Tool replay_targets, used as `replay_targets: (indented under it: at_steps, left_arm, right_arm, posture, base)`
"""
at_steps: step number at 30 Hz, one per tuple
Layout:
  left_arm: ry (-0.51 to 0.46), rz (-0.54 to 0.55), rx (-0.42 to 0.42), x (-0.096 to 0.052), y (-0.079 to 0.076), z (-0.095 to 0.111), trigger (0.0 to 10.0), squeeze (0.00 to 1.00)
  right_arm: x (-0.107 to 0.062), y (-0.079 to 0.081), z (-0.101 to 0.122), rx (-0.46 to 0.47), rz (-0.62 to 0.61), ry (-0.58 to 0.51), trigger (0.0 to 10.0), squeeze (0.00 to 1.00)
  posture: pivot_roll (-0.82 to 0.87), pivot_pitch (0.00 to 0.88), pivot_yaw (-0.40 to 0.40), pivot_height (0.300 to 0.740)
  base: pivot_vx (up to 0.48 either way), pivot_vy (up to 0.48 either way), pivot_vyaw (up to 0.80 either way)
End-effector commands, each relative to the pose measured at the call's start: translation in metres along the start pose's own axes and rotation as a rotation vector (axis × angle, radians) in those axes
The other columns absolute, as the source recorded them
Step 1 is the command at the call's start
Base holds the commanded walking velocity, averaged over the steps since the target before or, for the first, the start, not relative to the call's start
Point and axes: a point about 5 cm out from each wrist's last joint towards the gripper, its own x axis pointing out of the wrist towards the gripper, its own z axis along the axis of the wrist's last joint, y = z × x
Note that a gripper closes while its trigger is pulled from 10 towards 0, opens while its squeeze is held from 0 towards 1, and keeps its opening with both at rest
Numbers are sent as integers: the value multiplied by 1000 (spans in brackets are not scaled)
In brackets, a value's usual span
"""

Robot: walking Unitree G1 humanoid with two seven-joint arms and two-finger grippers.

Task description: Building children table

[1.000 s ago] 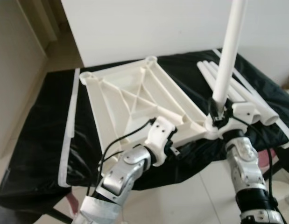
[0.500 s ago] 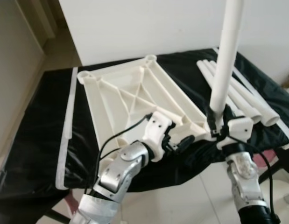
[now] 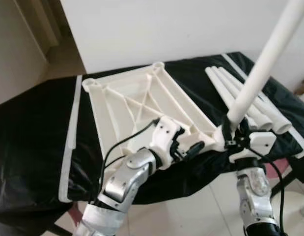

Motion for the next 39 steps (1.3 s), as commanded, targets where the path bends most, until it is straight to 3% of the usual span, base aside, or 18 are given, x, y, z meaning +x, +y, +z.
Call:
replay_targets:
  at_steps: [1,7,13,21,39]
  left_arm:
    - [-12,-40,17,-1,-1,7,10000,0]
    - [-13,-44,14,0,-2,8,10000,0]
    - [-17,-46,12,0,-2,9,10000,0]
    - [-16,-42,8,-1,-2,9,10000,0]
    - [-14,-45,2,-2,-4,8,10000,0]
  right_arm:
    - [-11,-3,-21,52,-38,132,10000,0]
    - [-9,-4,-24,81,-44,165,10000,0]
    - [5,-1,-30,11,-25,263,10000,0]
    - [11,3,-33,20,-27,310,10000,0]
    - [9,5,-35,18,-66,347,10000,0]
  posture:
    - [-25,0,80,740]
    - [-24,0,79,740]
    - [-23,0,79,740]
    - [-23,0,78,740]
    - [-17,0,74,740]
  base:
    - [0,0,0]
    - [0,0,0]
    - [0,0,0]
    - [0,0,0]
    - [0,0,0]
